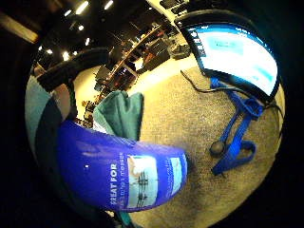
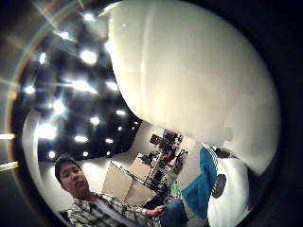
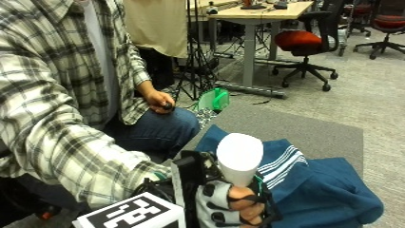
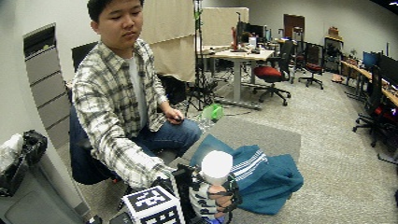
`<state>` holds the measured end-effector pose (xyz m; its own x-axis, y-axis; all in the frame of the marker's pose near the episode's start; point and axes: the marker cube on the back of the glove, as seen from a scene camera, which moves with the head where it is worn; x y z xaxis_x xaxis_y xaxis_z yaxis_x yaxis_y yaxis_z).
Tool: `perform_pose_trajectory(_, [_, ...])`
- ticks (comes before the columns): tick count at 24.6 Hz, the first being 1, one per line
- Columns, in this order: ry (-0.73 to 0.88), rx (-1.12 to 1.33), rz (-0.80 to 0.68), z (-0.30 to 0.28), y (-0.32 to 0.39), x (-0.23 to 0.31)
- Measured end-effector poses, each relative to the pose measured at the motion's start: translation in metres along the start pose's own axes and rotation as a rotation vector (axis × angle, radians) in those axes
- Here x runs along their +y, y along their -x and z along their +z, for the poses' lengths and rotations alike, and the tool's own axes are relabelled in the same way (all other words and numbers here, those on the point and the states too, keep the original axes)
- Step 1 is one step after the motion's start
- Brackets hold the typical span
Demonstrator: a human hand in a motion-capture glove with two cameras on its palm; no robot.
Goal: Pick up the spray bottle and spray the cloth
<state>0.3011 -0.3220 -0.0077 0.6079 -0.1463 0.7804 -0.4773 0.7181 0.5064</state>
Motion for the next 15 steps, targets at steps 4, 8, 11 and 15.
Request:
perform_pose_trajectory(4, [-0.004, 0.010, 0.004, 0.001, 0.001, -0.003])
perform_pose_trajectory(8, [-0.013, 0.032, 0.014, -0.004, 0.009, 0.000])
perform_pose_trajectory(11, [0.001, 0.074, -0.009, -0.010, 0.023, 0.008])
perform_pose_trajectory(15, [0.050, 0.152, -0.052, -0.007, 0.039, 0.010])
